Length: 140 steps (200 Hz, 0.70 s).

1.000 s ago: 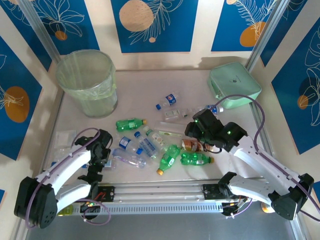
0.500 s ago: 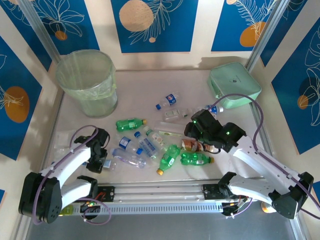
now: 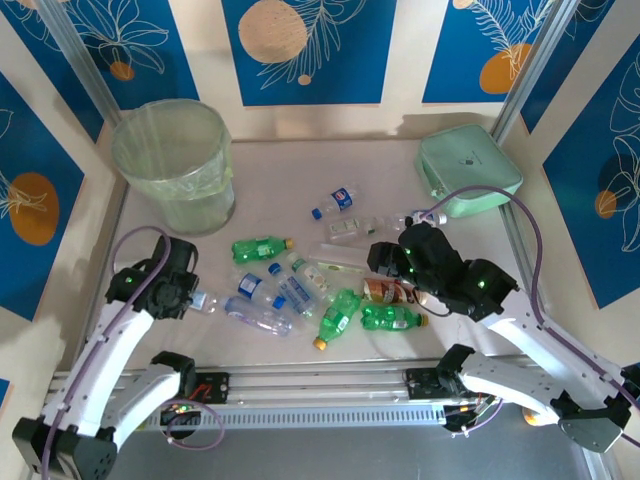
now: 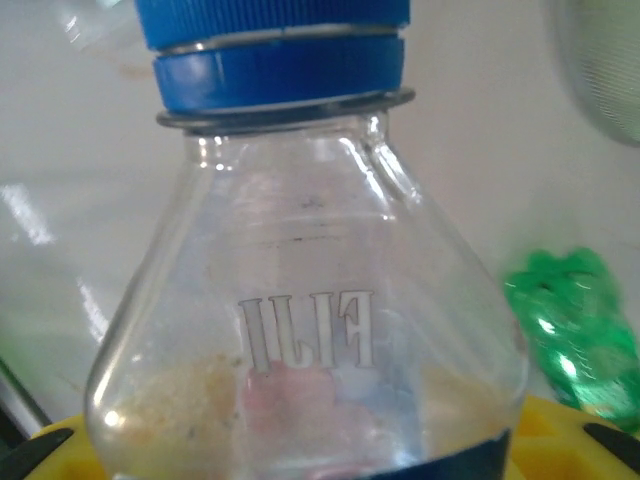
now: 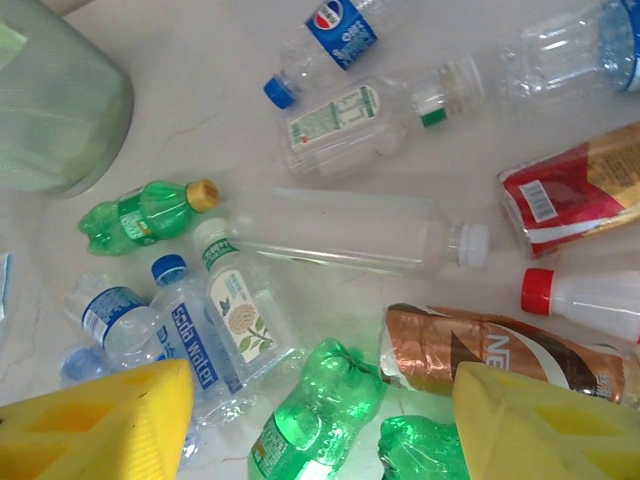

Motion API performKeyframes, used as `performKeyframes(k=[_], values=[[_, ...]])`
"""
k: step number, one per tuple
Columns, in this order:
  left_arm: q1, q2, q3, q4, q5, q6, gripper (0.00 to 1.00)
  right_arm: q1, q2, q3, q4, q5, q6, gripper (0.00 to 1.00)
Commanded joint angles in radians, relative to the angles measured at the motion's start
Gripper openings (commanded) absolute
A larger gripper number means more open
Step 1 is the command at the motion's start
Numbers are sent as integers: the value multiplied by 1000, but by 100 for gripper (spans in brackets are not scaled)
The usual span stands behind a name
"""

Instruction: Put the plastic bottles in the bin

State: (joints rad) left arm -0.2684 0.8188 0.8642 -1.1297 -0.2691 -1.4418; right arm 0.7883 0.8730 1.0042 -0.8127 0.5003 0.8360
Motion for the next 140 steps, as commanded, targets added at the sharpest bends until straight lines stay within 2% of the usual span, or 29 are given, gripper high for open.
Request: performKeyframes(k=[1, 27, 44, 57, 87, 113, 140], values=[[9, -47, 57, -1, -5, 215, 35, 5, -5, 40, 45, -52, -75, 70], [0, -69, 117, 30, 23, 320, 34, 9, -12, 54, 72, -87, -128, 70], [-2, -81, 146, 71, 53, 382, 34, 17, -7, 79, 44, -36, -129, 70], [-5, -80, 170, 131, 94, 466, 30, 19, 1, 96, 30, -18, -151, 70], [-13, -38, 267, 247, 177, 674, 30, 36, 26, 138, 44, -66, -229, 70], [-27, 39, 371, 366, 297, 799, 30, 52, 17, 132, 99, -103, -275, 70], [-26, 212, 556, 395, 362, 858, 30, 52, 28, 125, 127, -119, -296, 70]])
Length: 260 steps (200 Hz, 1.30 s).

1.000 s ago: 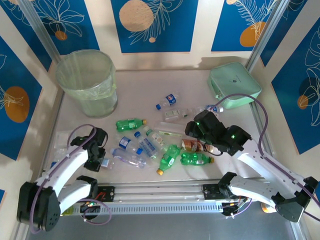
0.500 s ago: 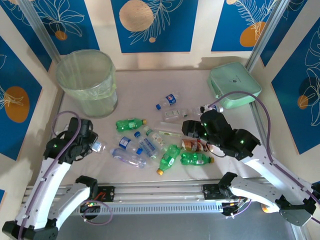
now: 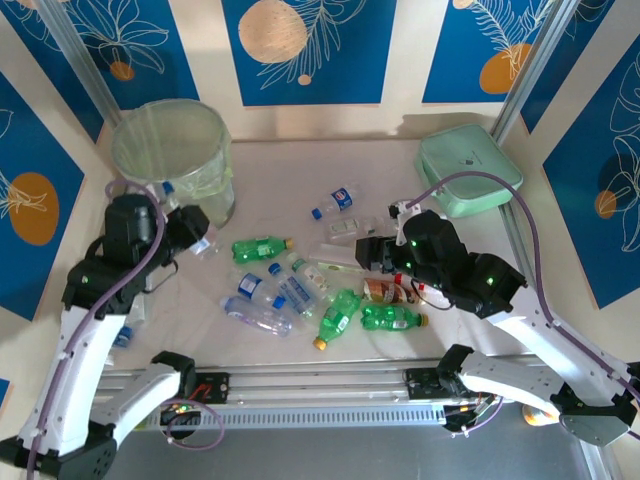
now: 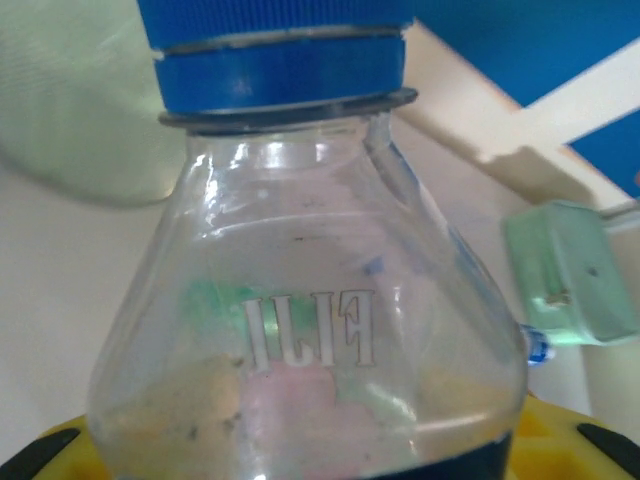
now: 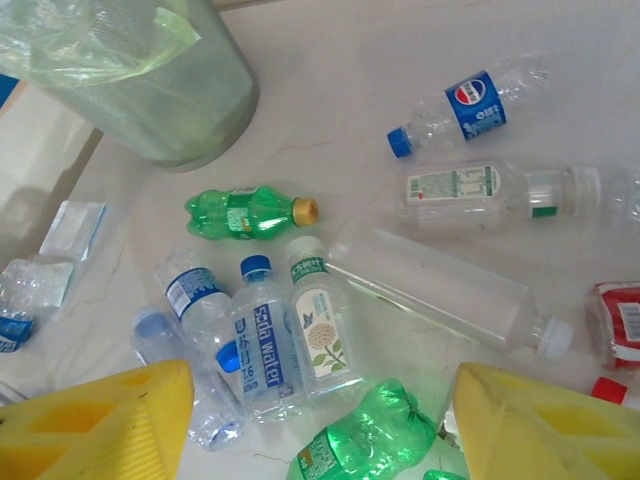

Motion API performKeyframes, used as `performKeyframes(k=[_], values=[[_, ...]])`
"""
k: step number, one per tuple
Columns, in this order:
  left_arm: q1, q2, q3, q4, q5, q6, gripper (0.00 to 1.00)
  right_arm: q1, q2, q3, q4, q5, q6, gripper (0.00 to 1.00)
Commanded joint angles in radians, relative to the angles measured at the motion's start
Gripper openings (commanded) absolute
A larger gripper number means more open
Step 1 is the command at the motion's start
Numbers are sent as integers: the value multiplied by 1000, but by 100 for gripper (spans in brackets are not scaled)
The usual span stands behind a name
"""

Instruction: Put the plastic bottles in the bin

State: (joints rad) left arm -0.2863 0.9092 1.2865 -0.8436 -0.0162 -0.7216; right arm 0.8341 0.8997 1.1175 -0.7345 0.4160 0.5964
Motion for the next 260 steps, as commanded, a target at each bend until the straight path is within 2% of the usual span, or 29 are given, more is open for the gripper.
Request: performKeyframes(k=[1, 36, 56, 70, 102, 136, 162, 176, 209, 260], values=[[-8, 130, 142, 110, 110, 139, 29, 7, 2, 11, 49, -34, -57, 70], [24, 390, 425, 109, 130, 147, 29, 5, 12, 4, 60, -46, -75, 70], [71, 526, 579, 100, 146, 110, 28, -1, 11, -2, 50, -34, -86, 70], [109, 599, 661, 74, 116, 57, 25, -5, 11, 1, 19, 3, -86, 70], [233, 694, 692, 117, 142, -115, 26, -16, -19, -20, -16, 69, -86, 70], [314, 809, 752, 33, 137, -265, 23, -33, -34, -56, -9, 75, -61, 70], [343, 876, 781, -42, 76, -325, 23, -37, -18, -68, -14, 82, -48, 70], [362, 924, 805, -50, 90, -345, 24, -36, -8, -75, -10, 79, -37, 70], [369, 1076, 979, -226, 40, -372, 24, -35, 28, -79, -2, 75, -21, 70], [385, 1181, 984, -302, 26, -464, 23, -31, 97, -53, 6, 81, -18, 70]])
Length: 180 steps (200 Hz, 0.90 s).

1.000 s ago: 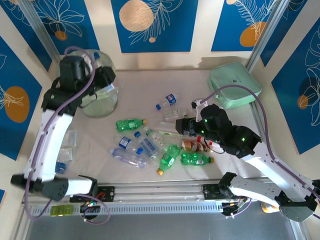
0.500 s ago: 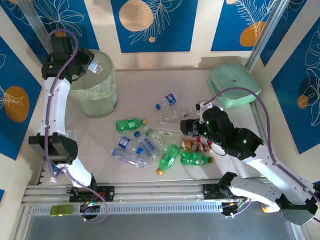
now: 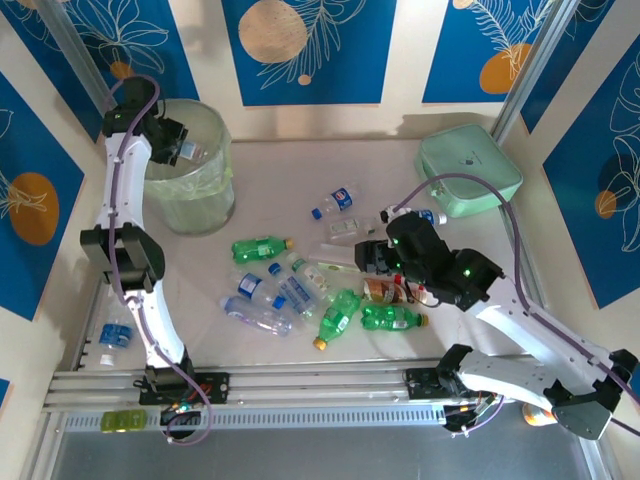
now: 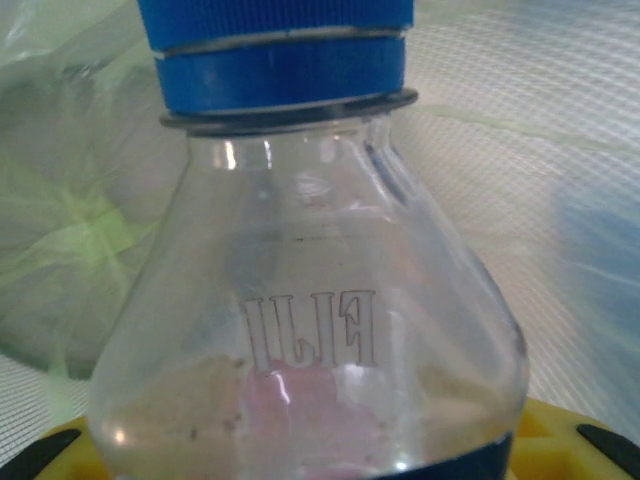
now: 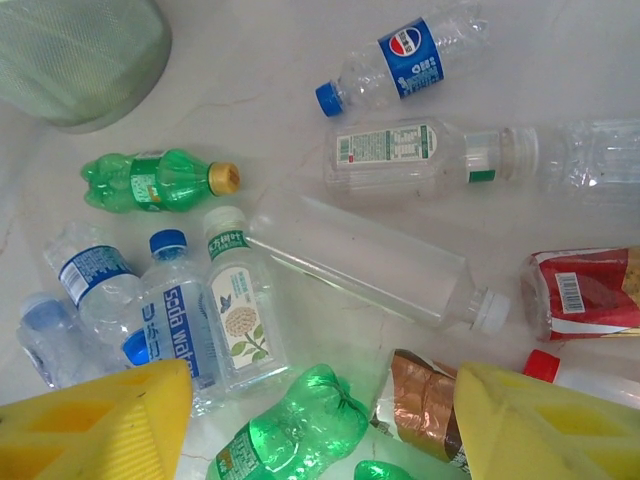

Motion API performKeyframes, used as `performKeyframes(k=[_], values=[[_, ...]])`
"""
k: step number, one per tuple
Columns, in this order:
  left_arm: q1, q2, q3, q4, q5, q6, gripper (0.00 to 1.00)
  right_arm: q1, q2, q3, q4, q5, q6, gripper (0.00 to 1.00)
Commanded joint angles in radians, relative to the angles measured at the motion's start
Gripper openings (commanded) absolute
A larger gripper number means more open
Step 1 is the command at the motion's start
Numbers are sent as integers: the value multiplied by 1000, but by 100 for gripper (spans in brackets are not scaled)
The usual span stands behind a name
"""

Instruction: Put the plastic bottles in the bin

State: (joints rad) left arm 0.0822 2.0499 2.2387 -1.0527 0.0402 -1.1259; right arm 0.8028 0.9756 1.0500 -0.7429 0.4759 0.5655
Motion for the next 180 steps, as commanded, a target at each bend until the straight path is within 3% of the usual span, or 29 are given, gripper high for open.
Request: performKeyframes(k=[1, 63, 97, 180], values=[[16, 42, 32, -93, -31, -61, 23, 1, 22, 14, 14, 22, 13, 70], [19, 153, 33, -86, 12, -83, 32, 9, 68, 4, 43, 18, 23, 70], [18, 177, 29, -84, 37, -89, 50, 22, 95, 22, 45, 20, 24, 70], [19, 149, 33, -95, 66, -104, 74, 41, 88, 56, 32, 42, 24, 70]])
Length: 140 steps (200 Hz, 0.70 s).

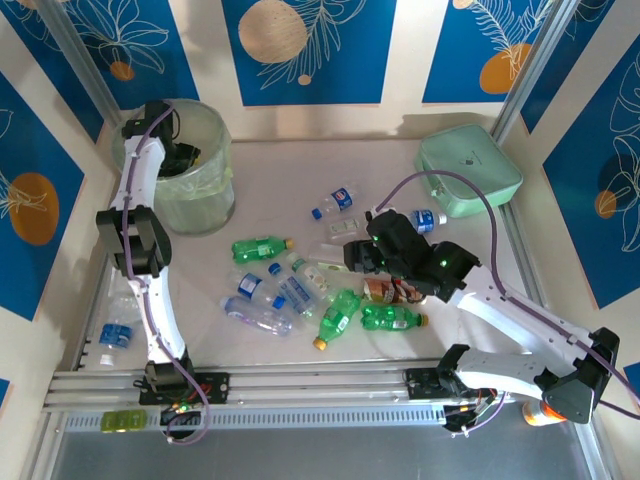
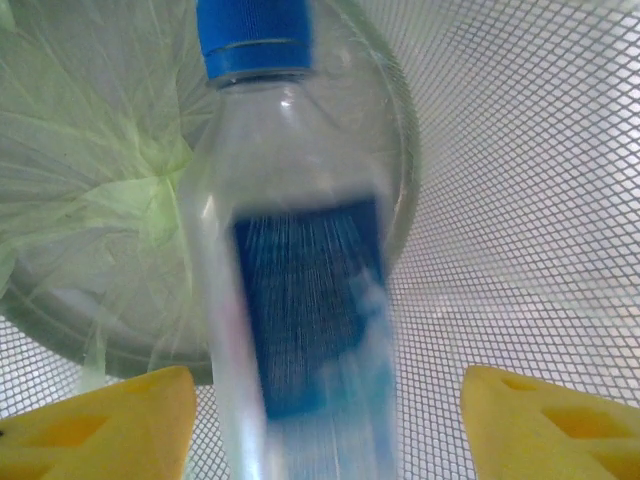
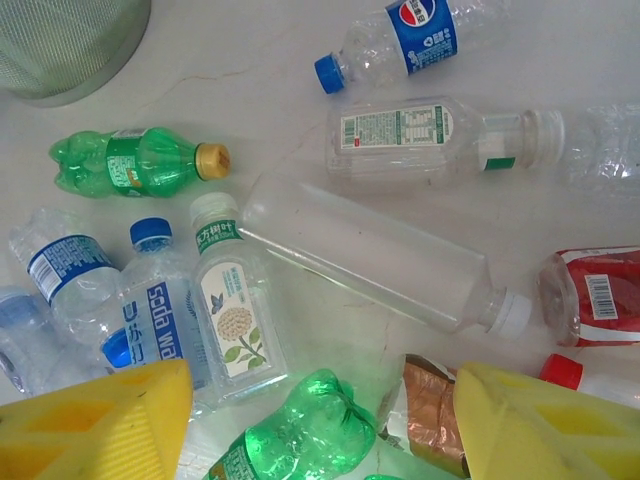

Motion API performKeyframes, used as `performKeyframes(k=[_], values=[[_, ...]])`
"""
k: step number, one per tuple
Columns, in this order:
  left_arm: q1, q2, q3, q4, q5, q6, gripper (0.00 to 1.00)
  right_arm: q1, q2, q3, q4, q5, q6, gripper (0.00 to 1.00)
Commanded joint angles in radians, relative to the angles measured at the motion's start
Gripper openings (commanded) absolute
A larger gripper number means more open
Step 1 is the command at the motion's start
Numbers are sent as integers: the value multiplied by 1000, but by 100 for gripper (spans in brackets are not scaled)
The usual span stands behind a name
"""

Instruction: Put the plastic bottles in the bin

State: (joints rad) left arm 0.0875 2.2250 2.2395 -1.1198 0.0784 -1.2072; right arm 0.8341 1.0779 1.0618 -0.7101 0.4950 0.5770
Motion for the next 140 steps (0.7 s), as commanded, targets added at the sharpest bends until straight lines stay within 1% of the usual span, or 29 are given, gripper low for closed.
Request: performKeyframes(k=[1, 9, 64, 106, 121, 140], values=[[14, -28, 32, -28, 28, -23, 74, 10, -14, 45, -1, 23, 12, 70], [13, -34, 35, -25, 33, -22, 75, 11, -19, 49, -5, 27, 11, 70], [2, -116, 89, -33, 56, 25, 75, 17, -66, 69, -32, 36, -6, 70], [-11, -259, 78, -73, 32, 56, 74, 27, -112, 73, -51, 38, -11, 70], [-19, -330, 60, -85, 1, 64, 74, 34, -128, 72, -55, 38, -7, 70], [-30, -433, 33, -101, -78, 88, 73, 46, -145, 72, -64, 37, -5, 70]])
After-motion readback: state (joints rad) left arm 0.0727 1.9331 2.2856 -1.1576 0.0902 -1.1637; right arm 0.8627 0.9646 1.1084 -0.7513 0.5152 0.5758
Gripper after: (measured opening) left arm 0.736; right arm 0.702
